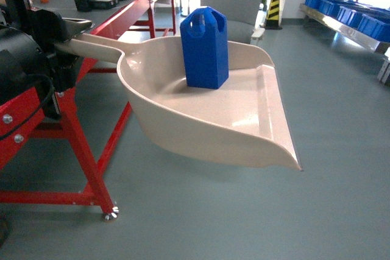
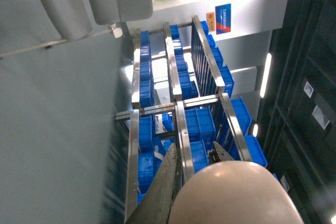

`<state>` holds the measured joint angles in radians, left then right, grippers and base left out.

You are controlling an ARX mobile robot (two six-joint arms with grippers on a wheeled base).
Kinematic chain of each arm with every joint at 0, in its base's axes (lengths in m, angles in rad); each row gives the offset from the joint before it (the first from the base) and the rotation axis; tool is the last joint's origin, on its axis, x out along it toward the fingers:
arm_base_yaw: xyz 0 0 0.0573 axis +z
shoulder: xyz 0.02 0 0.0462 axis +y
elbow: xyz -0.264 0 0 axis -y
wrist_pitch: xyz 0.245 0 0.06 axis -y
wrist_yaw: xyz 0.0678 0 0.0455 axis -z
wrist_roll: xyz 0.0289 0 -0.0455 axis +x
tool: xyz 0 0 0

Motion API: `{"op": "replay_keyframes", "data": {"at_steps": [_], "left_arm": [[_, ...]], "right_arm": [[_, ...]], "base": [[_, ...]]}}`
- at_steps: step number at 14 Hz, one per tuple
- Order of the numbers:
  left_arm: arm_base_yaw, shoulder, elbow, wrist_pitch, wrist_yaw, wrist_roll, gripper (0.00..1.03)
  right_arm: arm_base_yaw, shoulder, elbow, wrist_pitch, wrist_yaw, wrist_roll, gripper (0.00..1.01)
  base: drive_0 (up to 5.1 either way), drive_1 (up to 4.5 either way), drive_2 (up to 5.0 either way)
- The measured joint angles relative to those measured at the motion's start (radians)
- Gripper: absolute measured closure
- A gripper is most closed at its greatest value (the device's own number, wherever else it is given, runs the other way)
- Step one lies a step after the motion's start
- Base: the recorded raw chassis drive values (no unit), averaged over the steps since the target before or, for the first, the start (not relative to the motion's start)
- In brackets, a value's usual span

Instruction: Place part in tray to right shelf

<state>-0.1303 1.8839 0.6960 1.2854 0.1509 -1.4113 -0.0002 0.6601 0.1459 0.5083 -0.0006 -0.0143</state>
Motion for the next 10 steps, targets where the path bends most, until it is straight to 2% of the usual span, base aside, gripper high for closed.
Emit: {"op": "replay_keyframes", "data": {"at_steps": [9, 10], "left_arm": [[-0.003, 0.000, 0.000, -0.010, -0.001, 0.002, 0.90], [-0.003, 0.000, 0.000, -0.001, 0.003, -0.002, 0.90]], "right_arm": [[0.000, 0.001, 0.000, 0.001, 0.000, 0.000, 0.03], [0.000, 0.001, 0.000, 0.004, 0.000, 0.000, 0.03]], "base": [[4.9, -2.04, -2.8], [0.0, 0.00, 0.0]]}}
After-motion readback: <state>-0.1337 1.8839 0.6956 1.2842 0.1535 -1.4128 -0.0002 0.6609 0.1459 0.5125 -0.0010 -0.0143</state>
